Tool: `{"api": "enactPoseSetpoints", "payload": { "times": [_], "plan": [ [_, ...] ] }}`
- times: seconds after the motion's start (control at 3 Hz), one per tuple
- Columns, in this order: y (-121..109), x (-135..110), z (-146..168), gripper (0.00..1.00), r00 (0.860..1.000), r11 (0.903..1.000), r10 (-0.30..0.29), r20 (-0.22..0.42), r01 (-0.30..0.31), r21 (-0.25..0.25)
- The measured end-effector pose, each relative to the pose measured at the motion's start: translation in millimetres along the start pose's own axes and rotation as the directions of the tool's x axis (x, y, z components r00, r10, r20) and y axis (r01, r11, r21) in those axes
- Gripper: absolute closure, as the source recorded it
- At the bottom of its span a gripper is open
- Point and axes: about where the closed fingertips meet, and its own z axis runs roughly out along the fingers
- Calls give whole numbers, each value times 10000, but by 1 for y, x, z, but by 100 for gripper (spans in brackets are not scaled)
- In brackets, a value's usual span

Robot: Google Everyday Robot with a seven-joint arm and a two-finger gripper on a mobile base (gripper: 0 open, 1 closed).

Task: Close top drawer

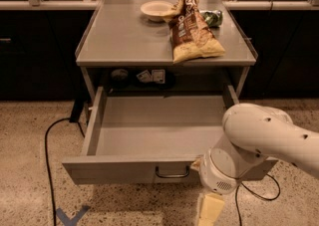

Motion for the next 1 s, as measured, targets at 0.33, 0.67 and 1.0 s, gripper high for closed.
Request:
{"api": "enactPoseSetpoints", "payload": {
  "times": [0.33,0.67,1.0],
  "plan": [
    [-29,12,-25,0,9997,9961,238,-7,-237,847],
    [-52,19,-54,0,9993,9869,352,130,-368,1570],
    [-54,19,-56,0,9993,9861,351,149,-371,1618]
  ]
}}
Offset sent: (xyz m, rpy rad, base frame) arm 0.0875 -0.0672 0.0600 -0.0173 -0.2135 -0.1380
